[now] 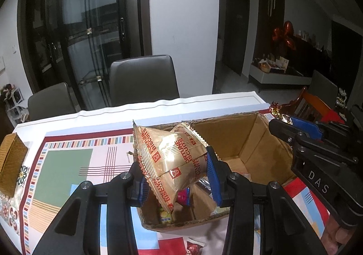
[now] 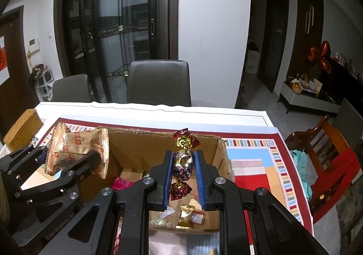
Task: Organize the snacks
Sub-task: 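Lift the pastry bag and red-gold candy and carry both over the box, then open both tools to drop the pastry bag and candy into the box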
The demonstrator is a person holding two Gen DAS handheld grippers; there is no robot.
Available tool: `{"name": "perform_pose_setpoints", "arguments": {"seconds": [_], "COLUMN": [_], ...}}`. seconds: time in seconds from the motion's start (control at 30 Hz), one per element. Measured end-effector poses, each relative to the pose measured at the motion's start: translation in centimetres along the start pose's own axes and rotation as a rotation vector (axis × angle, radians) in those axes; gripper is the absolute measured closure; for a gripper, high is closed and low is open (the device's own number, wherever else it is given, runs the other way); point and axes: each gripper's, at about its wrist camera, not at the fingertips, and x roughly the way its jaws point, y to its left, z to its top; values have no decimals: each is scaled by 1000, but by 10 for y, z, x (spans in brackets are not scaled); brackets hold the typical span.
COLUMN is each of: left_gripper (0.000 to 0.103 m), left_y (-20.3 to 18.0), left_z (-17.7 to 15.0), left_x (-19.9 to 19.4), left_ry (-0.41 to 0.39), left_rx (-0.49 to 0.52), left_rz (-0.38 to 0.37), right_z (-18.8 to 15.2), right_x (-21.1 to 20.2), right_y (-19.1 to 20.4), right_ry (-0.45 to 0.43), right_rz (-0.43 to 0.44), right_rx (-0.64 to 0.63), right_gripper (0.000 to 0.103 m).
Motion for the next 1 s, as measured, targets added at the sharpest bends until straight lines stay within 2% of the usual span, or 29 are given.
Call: {"name": "perform_pose_setpoints", "arguments": {"seconds": [0.6, 0.67, 0.73, 0.8, 0.87, 0.93, 1.0], "left_gripper": [59, 58, 53, 45, 39, 29, 26], "left_y": [0, 0, 1, 2, 4, 5, 7], "left_z": [2, 3, 3, 2, 3, 3, 3], "left_x": [22, 21, 21, 19, 17, 15, 13], "left_ry": [61, 62, 62, 57, 51, 47, 41], "left_rx": [12, 10, 9, 6, 3, 1, -7], "left_rz": [-7, -5, -1, 4, 7, 16, 18], "right_z": [-1, 0, 0, 1, 1, 2, 3], "right_x": [27, 27, 26, 25, 22, 19, 17], "right_y": [1, 3, 5, 6, 6, 5, 4], "right_ry": [57, 49, 46, 43, 32, 22, 16], "right_rz": [17, 15, 12, 3, -8, -20, -29], "right_rx": [-7, -13, -22, -28, -27, -21, -18], "right_gripper": [83, 82, 81, 63, 50, 41, 29]}}
